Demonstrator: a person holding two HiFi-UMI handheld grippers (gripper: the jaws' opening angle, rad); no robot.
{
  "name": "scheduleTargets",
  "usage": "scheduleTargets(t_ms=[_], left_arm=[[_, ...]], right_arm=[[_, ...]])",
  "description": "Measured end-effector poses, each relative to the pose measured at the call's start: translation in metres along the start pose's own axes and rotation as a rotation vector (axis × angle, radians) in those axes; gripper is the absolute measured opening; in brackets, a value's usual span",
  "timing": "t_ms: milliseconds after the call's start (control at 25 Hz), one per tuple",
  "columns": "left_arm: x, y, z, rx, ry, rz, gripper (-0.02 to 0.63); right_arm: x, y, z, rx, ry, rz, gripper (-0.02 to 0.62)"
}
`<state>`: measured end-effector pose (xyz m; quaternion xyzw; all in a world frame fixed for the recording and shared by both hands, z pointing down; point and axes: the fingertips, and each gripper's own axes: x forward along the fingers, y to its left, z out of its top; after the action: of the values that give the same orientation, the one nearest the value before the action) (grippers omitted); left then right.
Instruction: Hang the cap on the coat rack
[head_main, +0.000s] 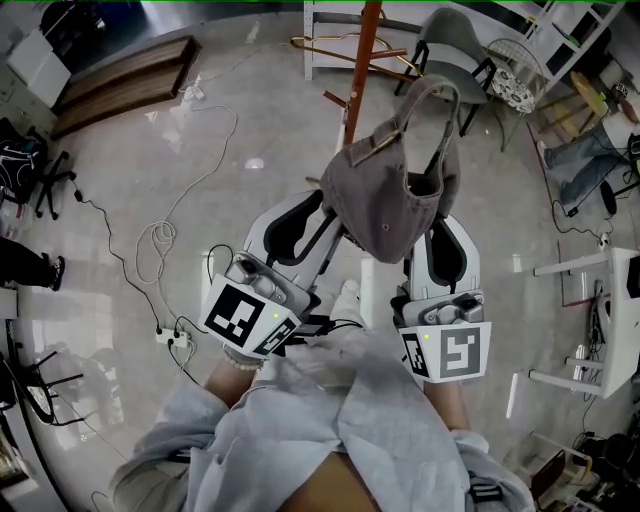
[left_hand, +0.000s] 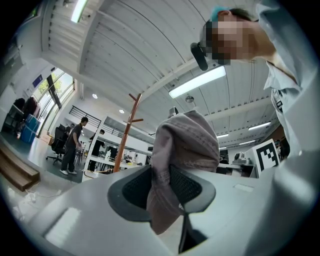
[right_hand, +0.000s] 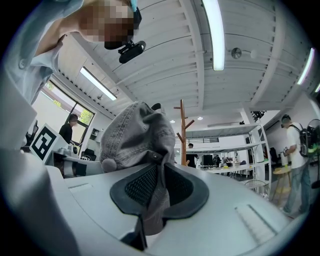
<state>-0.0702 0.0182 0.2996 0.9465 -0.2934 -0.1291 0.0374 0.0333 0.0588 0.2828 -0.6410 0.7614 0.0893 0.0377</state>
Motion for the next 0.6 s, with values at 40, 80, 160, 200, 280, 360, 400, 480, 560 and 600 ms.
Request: scheduleTargets(t_ms=[40, 80, 160, 200, 280, 360, 400, 480, 560, 600], left_arm=[[0.003, 0.003, 0.0, 0.003, 0.0, 0.004, 0.118], [0.005, 0.005, -0.001, 0.006, -0.001, 0.008, 0.118], [0.011, 0.011, -0.001, 0.011, -0.002, 0.019, 0.118], [0.014, 0.013, -0.001, 0.012, -0.003, 0.025, 0.118], [0.02, 0.018, -0.002, 0.013, -0.003, 0.036, 0.119], [0.028, 0.024, -0.003, 0.015, -0.004, 0.046, 0.118], [0.033, 0.026, -0.005, 0.016, -0.004, 0.05, 0.119], [0.043, 0.03, -0.008, 0.019, -0.004, 0.059, 0.118], [0.054, 0.035, -0.011, 0.02, -0.005, 0.069, 0.118], [0.059, 0.037, -0.012, 0.021, -0.006, 0.074, 0.118]], right_arm=[[0.004, -0.002, -0.001, 0.001, -0.003, 0.004, 0.055], [0.008, -0.003, -0.002, 0.002, -0.005, 0.009, 0.054], [0.015, -0.006, -0.004, 0.0, -0.008, 0.02, 0.054], [0.019, -0.008, -0.005, -0.002, -0.01, 0.026, 0.054], [0.028, -0.012, -0.006, -0.001, -0.012, 0.038, 0.054], [0.036, -0.018, -0.008, 0.005, -0.015, 0.047, 0.054], [0.04, -0.022, -0.01, 0.008, -0.015, 0.05, 0.054], [0.049, -0.03, -0.015, 0.013, -0.015, 0.057, 0.054], [0.058, -0.039, -0.018, 0.015, -0.014, 0.067, 0.054], [0.063, -0.043, -0.019, 0.015, -0.014, 0.073, 0.055]])
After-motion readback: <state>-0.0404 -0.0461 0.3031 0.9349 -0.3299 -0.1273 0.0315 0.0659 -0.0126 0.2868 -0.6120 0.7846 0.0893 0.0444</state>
